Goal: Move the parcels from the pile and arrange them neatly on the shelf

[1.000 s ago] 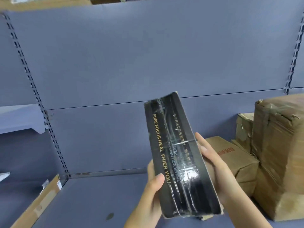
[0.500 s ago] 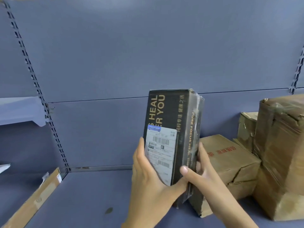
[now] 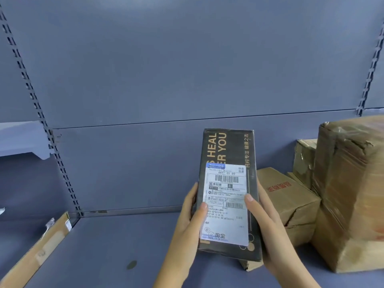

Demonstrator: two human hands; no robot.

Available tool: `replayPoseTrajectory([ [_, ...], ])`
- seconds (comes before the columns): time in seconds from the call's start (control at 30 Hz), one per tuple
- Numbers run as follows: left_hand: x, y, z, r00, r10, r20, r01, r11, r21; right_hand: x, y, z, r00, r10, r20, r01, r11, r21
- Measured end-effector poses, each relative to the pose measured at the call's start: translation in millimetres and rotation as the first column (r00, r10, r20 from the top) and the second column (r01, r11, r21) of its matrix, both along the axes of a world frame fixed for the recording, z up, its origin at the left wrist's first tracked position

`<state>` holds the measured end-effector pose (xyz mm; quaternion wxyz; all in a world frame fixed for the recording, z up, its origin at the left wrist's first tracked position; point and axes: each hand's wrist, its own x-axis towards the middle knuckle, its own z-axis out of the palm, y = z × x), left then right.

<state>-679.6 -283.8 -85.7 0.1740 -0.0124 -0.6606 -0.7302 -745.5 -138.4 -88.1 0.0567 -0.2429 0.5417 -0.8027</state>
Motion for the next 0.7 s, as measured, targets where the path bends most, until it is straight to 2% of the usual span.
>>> replayPoseTrajectory([
  [0.1,-2.3,1.1,-4.6,1.000,-0.009,-0.012,0.010,0.998,0.065,-0.6,1.7,0.4,1.000,0.011,-0.013,-0.011,1.000,0.019],
  [0.27,-6.2,-6.5,-7.5,0.999,-0.026,-0.036,0.028,0.997,0.075,1.8,-1.3,-3.0,1.000,-0.009,-0.019,0.010,0.999,0.047],
  [0.4,-5.0,-8.4,-15.3,0.998,-0.047,-0.038,0.050,0.995,0.085,14.8,-2.7,-2.3,0.996,-0.082,-0.046,0.086,0.991,0.107],
  [0.53,-2.8,-14.2,-17.2,0.996,-0.082,-0.038,0.086,0.987,0.133,28.1,-9.2,7.3,0.990,-0.133,0.037,0.128,0.984,0.127],
  [0.7,12.2,-20.4,-14.9,0.976,-0.210,-0.055,0.216,0.967,0.137,71.5,-10.9,3.3,0.961,-0.277,-0.002,0.274,0.950,0.153],
])
